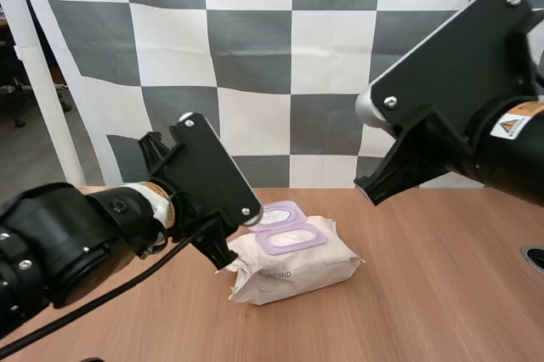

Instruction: Open the wet wipes lid

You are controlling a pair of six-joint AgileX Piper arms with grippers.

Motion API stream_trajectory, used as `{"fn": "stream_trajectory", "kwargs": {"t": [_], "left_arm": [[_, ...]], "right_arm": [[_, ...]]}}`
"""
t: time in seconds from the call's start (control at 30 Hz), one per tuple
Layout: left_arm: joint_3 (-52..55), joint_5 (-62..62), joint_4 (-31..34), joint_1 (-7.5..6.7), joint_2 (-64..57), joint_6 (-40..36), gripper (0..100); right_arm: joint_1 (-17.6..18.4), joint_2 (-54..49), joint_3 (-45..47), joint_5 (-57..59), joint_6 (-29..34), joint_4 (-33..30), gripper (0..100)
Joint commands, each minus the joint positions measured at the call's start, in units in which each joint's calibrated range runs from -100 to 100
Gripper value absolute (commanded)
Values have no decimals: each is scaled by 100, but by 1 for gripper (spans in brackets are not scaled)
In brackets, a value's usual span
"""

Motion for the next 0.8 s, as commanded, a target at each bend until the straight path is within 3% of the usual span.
{"fn": "stream_trajectory", "kwargs": {"t": [0.0,0.03,0.07,0.17,0.37,0.5,0.57,0.77], "left_arm": [[-1890,4400,-317,372,-1247,-197,94],[-2139,4558,-461,453,-1318,-197,94],[-2745,4935,-1131,698,-1509,-151,93],[-3147,5228,-2099,970,-1810,140,81],[-3216,5844,-3280,1515,-2387,360,24],[-3216,5640,-3499,1824,-3034,703,0],[-3216,5158,-3631,1862,-3592,930,0],[-2907,4086,-3707,1928,-4580,872,0]], "right_arm": [[-1,-2024,2,38,1645,-250,22],[-1,-2024,2,38,1645,-199,22],[-1,-2024,2,38,1645,-131,22],[-1,-2024,2,-13,1645,-6,22],[-1,-2024,2,-100,1654,250,21],[-1,-2024,2,-100,1730,451,12],[-1,-2024,2,-100,1884,454,1],[-1,-2050,2,-230,2025,454,0]]}}
